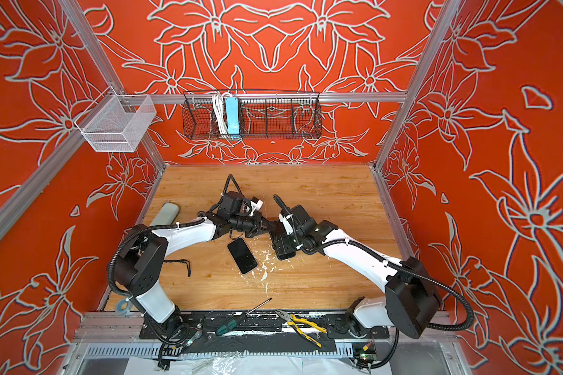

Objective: Take the phone out of the phone case
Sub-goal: Pass the phone.

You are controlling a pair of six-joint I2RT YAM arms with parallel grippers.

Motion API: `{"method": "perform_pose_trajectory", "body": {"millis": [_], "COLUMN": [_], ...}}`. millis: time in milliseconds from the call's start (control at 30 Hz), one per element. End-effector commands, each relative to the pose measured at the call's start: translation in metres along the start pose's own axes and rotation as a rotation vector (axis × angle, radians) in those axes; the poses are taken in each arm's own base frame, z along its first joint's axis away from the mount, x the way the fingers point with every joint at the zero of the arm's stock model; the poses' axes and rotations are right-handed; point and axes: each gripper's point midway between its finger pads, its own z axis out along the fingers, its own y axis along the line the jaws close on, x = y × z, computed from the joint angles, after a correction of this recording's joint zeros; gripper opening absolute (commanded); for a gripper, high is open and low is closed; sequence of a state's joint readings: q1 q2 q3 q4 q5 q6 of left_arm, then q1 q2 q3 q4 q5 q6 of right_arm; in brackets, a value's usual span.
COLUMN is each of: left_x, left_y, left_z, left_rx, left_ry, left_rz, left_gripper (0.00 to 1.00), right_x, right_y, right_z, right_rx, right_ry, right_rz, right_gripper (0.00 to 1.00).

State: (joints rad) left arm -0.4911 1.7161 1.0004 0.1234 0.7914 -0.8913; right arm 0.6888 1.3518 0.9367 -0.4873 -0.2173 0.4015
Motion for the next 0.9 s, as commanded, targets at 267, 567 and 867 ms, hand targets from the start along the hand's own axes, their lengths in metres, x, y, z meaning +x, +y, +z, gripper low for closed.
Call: {"method": "perform_pose_trajectory", "body": {"millis": [267, 567, 867], "left_x": [-0.01, -0.022, -0.031], "left_y": [-0.04, -0.068, -0.086], "left_z": [-0.012, -0.034, -0.057], "left_rx": [0.069, 0.095, 0.112], "left_ry": [-0.053, -0.167, -0.262], "left_rz": [0.032, 0.07, 0.132], "left_gripper": [0.0, 0.0, 0.0], "right_x": [-0.02, -0.028, -0.039], "right_y": [0.018, 0.034, 0.041], "right_z": [-0.033, -0.06, -0.089], "right_rx": [-0.145, -0.286, -0.364], "right_ry": [-0.13, -0.182, -0.265], "right_rz": [0.021, 0.059, 0.095], "right_gripper": [0.88, 0.91, 0.9]}}
